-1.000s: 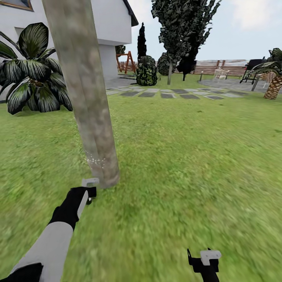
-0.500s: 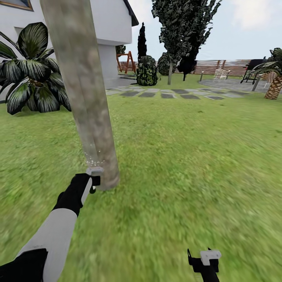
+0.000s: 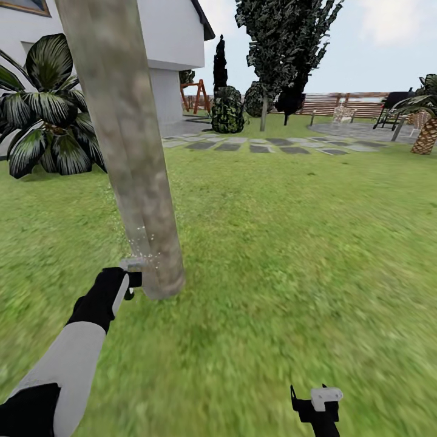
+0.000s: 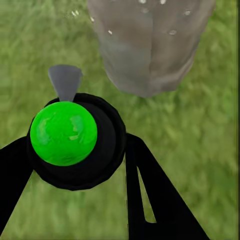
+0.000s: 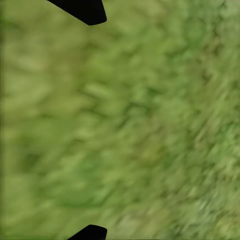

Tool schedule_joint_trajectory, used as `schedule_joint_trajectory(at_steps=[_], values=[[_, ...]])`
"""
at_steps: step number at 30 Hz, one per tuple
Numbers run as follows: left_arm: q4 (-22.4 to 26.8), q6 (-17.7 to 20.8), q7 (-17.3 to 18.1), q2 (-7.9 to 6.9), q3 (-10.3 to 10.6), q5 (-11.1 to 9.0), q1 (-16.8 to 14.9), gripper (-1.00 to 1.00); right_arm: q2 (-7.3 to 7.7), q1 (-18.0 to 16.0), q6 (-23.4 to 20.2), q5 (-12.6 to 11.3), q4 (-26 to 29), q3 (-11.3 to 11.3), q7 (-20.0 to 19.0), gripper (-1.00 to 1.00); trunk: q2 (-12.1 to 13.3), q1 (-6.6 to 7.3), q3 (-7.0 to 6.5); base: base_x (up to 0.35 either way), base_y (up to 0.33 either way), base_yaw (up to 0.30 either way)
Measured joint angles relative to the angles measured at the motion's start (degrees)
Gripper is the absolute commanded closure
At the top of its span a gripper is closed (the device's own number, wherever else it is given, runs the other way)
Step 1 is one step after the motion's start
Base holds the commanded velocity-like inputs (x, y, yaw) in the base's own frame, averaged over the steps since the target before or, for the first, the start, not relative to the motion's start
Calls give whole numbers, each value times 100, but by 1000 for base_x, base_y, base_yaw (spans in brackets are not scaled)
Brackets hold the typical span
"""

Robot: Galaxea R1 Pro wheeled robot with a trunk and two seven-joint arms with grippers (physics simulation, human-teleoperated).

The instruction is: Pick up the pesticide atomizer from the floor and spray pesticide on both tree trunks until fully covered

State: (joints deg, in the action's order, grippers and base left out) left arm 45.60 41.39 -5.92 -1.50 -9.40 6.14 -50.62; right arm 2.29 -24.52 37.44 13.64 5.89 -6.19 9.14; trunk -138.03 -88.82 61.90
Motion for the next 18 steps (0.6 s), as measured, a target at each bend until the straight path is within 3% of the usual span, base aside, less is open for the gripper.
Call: schedule_joint_trajectory(at_steps=[6,12,14,18], values=[[7,117,0,359,34,-2,-52,100,0,0,0,-2,0,-1,0,-100,0,0,0,0,0,0],[272,288,-1,222,-4,40,-2,100,0,0,0,5,0,1,0,-100,0,0,0,189,128,0],[302,507,-3,172,-11,31,18,100,0,0,0,5,0,3,0,-100,0,0,0,59,41,0],[710,824,-5,224,37,-2,4,100,0,0,0,6,0,1,0,-100,0,1,-1,12,8,0]])
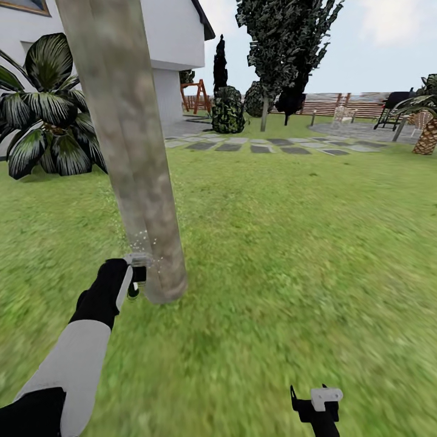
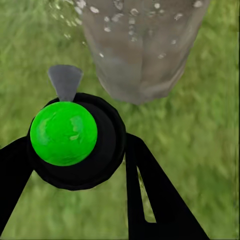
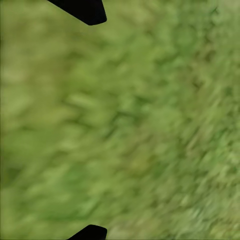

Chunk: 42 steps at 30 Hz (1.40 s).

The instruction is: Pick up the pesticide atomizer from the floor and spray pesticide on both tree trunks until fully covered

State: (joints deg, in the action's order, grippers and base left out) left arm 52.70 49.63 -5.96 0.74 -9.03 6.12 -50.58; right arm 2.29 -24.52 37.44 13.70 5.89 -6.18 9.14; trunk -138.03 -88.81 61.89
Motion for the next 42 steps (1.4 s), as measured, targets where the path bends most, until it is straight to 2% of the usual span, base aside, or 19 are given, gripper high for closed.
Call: schedule_joint_trajectory(at_steps=[4,6,8,10,11,14,19,23,29,32,34,35,37,39,42], values=[[599,440,5,99,51,-7,-54,100,0,0,0,0,0,-1,0,-100,0,0,0,-45,13,0],[827,668,4,88,71,22,-47,100,0,0,0,1,0,-1,0,-100,0,0,0,-263,75,0],[934,744,4,55,76,14,-45,100,0,0,0,0,0,-4,0,-100,0,0,0,-106,25,0],[997,766,6,125,107,-32,-59,100,0,0,0,-3,0,0,0,-100,0,0,0,-18,4,0],[1007,769,3,200,245,-52,-82,100,0,0,0,-2,0,-4,0,-100,0,0,0,-7,2,0],[1013,781,-5,300,398,-14,-214,100,0,0,0,-1,0,1,0,-100,0,0,0,-2,0,0],[1035,794,-5,228,355,19,-312,100,0,0,0,0,0,0,0,-100,0,0,1,0,0,0],[1317,798,-11,182,349,43,-280,100,0,0,0,0,0,0,0,-100,0,-1,0,-164,69,0],[1346,794,-11,248,404,5,-340,100,0,0,0,-1,0,-1,0,-100,0,0,0,-19,8,0],[1348,805,-6,181,358,34,-386,100,0,0,0,1,0,1,0,-100,0,-1,1,0,0,0],[1348,809,-5,84,346,48,-390,100,0,0,0,0,0,0,0,-100,0,-1,1,0,0,0],[1350,813,-5,-15,342,62,-396,100,0,0,2,-1,0,-1,0,-100,0,0,1,0,0,0],[1349,811,-4,-64,344,6,-406,100,0,0,0,0,0,1,0,-100,0,-1,1,0,0,0],[1351,819,-3,-35,352,-26,-410,100,0,0,1,0,0,-1,0,-100,0,-1,1,0,0,0],[1413,843,-3,124,394,-52,-578,100,0,0,0,1,0,-4,0,-100,0,0,0,0,0,0]])
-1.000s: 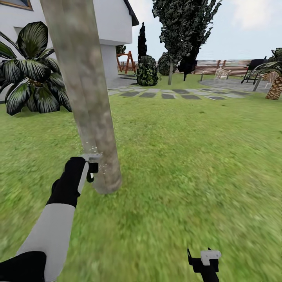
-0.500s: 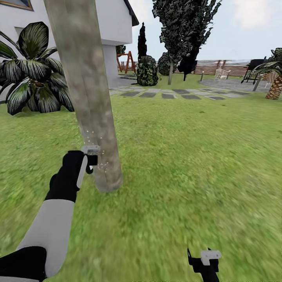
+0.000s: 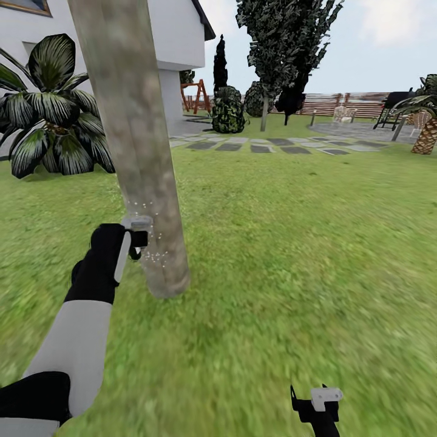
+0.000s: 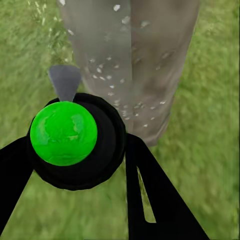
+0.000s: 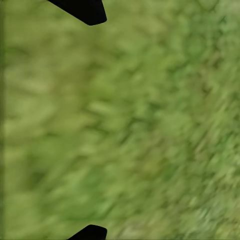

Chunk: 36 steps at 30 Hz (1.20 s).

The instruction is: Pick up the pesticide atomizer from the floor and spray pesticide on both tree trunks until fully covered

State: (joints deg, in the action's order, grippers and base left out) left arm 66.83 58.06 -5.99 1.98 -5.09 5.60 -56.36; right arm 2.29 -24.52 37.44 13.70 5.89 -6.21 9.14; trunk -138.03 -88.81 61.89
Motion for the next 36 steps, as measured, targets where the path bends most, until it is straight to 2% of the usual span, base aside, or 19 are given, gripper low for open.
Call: schedule_joint_trajectory(at_steps=[3,6,8,10,17,21,23,24,27,36], values=[[124,38,-1,103,8,35,-144,100,0,0,1,-1,0,2,0,-100,0,0,0,0,0,0],[150,67,-2,61,-27,60,-193,100,0,0,2,1,0,5,0,-100,0,0,0,0,0,0],[147,75,-2,-51,-42,101,-199,100,0,0,1,-1,0,5,0,-100,0,0,0,0,0,0],[146,74,-1,-91,-45,57,-184,100,0,0,1,0,0,3,0,-100,0,0,0,0,0,0],[85,74,-1,8,29,34,-101,100,0,0,0,0,0,4,0,-100,0,-1,1,0,0,0],[-295,64,12,-161,-39,79,-66,100,0,0,1,-1,0,6,0,-100,1,-1,1,0,0,0],[-466,39,67,-311,-37,65,64,100,0,0,1,1,0,7,0,-100,1,-1,1,0,0,0],[-490,25,89,-324,-24,36,121,100,0,0,0,1,0,6,0,-100,0,-1,1,0,0,0],[-516,18,110,-283,1,31,181,100,0,0,0,0,0,6,0,-100,0,0,1,0,0,0],[-522,-50,88,-268,-2,39,776,100,0,0,7,1,0,7,-7,-100,0,-1,1,0,-72,0]])
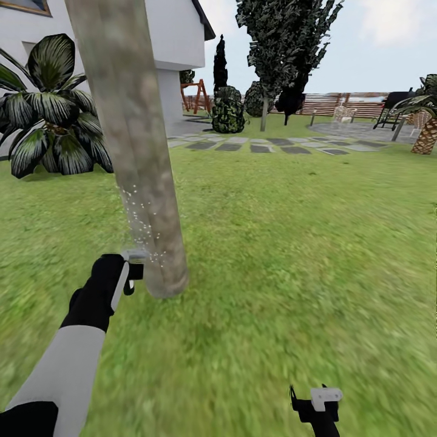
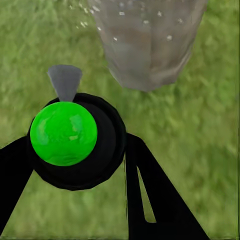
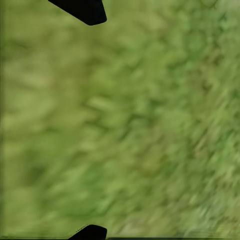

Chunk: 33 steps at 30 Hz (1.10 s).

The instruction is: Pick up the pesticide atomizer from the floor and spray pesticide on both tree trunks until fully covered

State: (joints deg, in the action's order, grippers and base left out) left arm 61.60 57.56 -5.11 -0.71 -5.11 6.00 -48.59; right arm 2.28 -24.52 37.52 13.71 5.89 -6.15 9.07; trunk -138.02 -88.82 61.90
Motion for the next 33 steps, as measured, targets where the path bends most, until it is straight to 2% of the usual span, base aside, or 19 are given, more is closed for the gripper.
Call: schedule_joint_trajectory(at_steps=[8,12,14,26,30,32,33], values=[[-45,-23,-8,-6,-14,18,79,100,0,0,1,0,0,-2,-8,-100,0,0,0,0,-267,0],[-557,-378,-51,-9,-25,29,79,100,0,0,1,0,0,0,-2,-100,0,0,0,0,-270,0],[-632,-449,-66,-9,-25,31,78,100,0,0,1,0,0,-1,-5,-100,0,0,0,0,-270,0],[-669,-473,-80,-41,-49,46,78,100,0,0,1,0,0,-1,-4,-100,0,0,0,0,-270,3],[-744,-497,-80,-62,-55,38,85,100,0,0,1,0,0,0,-5,-100,0,0,0,0,-270,188],[-1126,-861,-85,-75,-116,38,86,100,0,0,1,0,0,0,-4,-100,0,0,0,0,-270,270],[-1314,-1100,-88,-78,-257,51,85,100,0,0,1,0,0,0,-4,-100,0,0,0,0,-270,275]])
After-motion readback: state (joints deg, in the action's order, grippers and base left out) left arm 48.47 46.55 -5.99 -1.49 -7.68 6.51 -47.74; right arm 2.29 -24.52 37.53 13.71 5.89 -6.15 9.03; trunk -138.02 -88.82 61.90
